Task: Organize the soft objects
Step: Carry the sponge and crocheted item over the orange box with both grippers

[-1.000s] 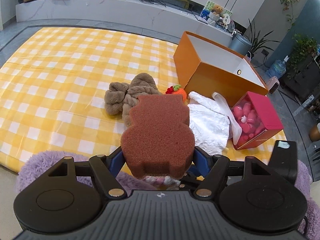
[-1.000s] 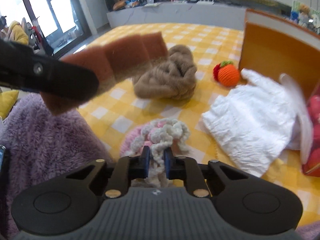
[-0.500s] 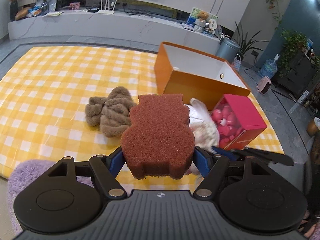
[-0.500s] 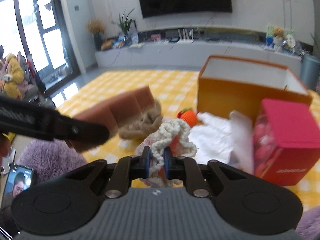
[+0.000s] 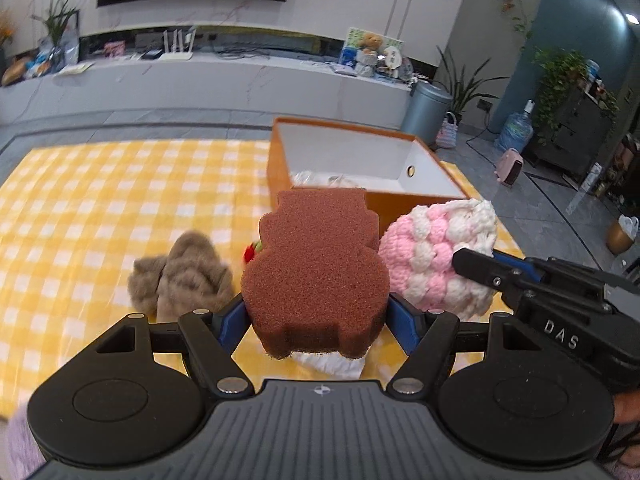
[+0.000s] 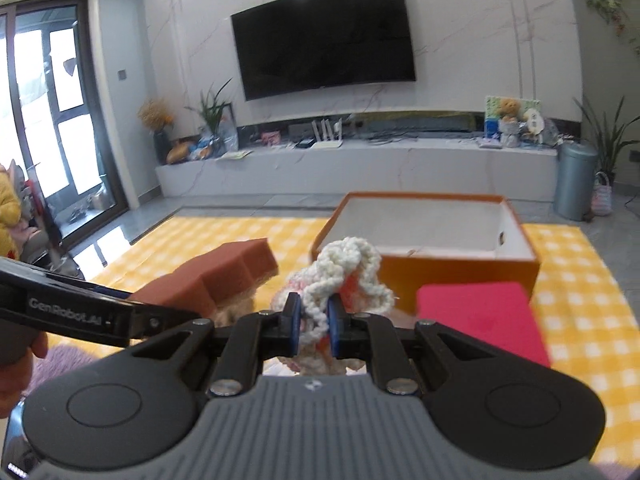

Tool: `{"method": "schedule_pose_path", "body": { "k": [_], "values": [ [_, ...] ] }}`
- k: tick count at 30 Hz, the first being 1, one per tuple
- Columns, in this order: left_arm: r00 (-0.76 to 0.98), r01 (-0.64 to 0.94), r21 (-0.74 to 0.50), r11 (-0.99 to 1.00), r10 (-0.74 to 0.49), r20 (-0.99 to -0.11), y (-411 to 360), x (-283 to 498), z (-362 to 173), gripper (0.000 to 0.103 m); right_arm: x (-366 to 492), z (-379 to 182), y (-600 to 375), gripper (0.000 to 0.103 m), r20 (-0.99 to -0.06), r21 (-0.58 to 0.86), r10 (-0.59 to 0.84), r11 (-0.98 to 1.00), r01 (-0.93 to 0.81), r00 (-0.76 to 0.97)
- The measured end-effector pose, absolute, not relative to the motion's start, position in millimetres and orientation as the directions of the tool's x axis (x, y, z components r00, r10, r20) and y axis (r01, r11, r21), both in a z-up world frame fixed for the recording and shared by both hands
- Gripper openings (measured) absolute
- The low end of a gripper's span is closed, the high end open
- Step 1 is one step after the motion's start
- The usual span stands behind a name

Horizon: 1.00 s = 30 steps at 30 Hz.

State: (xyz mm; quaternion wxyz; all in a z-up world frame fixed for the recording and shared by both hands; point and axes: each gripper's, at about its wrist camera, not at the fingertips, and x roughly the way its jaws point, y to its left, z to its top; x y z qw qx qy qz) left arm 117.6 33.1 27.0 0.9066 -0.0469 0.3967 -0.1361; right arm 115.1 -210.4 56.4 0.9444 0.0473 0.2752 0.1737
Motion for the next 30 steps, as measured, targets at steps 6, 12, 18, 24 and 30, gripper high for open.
{"method": "schedule_pose_path", "body": {
  "k": [6,12,18,24,30],
  "values": [
    [0.639,0.263,-0.193,0.945,-0.321,-0.699,14.2,155.3,37.8,0.083,147.6,73.1,-234.8,0.012,-0.486,0.192,0.334,0.942,-0.275,0.808],
    [0.591,0.317,-0.197,0.928,-0.356,-0.724,-8.6,203.6,42.1,0.083,189.4,80.7,-247.1,0.012,-0.496,0.121,0.284,0.958,-0.259,0.821],
    [0.55,0.314,-0.175,0.933,-0.329,-0.767,-37.1,260.3,34.5,0.083,246.6,72.9,-267.9,0.012,-0.541,0.091,0.237,0.97,-0.223,0.807],
    [0.483,0.29,-0.238,0.927,-0.356,-0.8,-58.1,316.4,9.6,0.083,311.4,51.3,-284.7,0.012,-0.616,0.085,0.2,0.978,-0.188,0.762],
    [0.413,0.284,-0.273,0.919,-0.374,-0.83,-77.8,354.7,-29.1,0.083,354.3,19.8,-287.4,0.012,-0.698,0.053,0.157,0.984,-0.169,0.698]
  ]
}}
